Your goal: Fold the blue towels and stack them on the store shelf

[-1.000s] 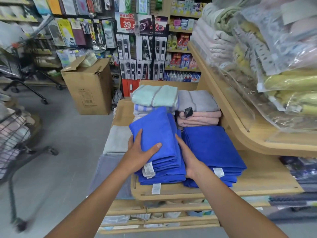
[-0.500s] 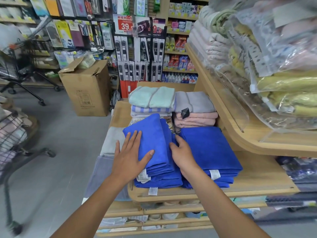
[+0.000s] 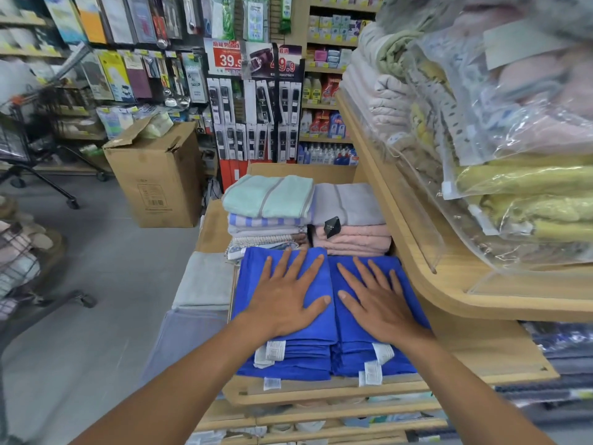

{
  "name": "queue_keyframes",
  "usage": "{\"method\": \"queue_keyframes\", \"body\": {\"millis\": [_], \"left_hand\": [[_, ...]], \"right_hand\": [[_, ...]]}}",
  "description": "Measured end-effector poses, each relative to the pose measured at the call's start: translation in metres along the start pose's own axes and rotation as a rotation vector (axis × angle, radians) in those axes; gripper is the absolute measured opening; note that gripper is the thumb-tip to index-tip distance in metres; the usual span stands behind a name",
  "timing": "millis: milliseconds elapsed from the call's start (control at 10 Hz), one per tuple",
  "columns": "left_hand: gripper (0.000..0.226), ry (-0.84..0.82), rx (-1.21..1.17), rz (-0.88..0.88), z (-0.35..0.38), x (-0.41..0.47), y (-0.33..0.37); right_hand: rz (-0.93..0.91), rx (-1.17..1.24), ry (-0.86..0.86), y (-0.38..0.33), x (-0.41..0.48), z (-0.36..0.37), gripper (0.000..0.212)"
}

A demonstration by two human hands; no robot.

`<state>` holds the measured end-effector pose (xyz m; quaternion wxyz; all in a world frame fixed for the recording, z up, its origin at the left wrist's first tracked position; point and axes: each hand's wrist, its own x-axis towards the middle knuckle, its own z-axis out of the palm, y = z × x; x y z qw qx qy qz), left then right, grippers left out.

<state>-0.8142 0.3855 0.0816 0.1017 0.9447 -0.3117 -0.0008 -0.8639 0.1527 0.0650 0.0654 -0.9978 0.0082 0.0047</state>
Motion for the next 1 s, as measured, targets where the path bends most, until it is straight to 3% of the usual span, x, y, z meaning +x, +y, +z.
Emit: {"method": "queue_keyframes", "body": {"millis": [100,400,600,800,900,1000], "left_hand": [[0.083,-0.085,0.053,-0.052,0.009,0.007,0.000],[0.082,-0.035,0.112,-0.117,0.025,0.008,0.003],[0.077,0.010,0.126,-0.103,0.020,0.002,0.007],[0.070,0.030,0.008,-0.113,-0.005,-0.013,0.020],[0.057,0.214,-0.155,-0.100,-0.011,-0.037,0.039],[0.029,0.397,-0.287,0.107,0.006,-0.089,0.075]], "right_hand": [[-0.009,0.036,-0.007,0.007,0.003,0.003,0.070],[0.025,-0.058,0.070,0.000,-0.002,0.009,0.072],[-0.011,0.085,-0.010,0.001,0.001,0.004,0.070],[-0.075,0.205,0.078,-0.004,-0.006,-0.015,0.070],[-0.149,0.285,0.127,0.004,-0.037,-0.014,0.057],[-0.571,0.521,0.195,-0.007,-0.085,-0.022,0.027]]}}
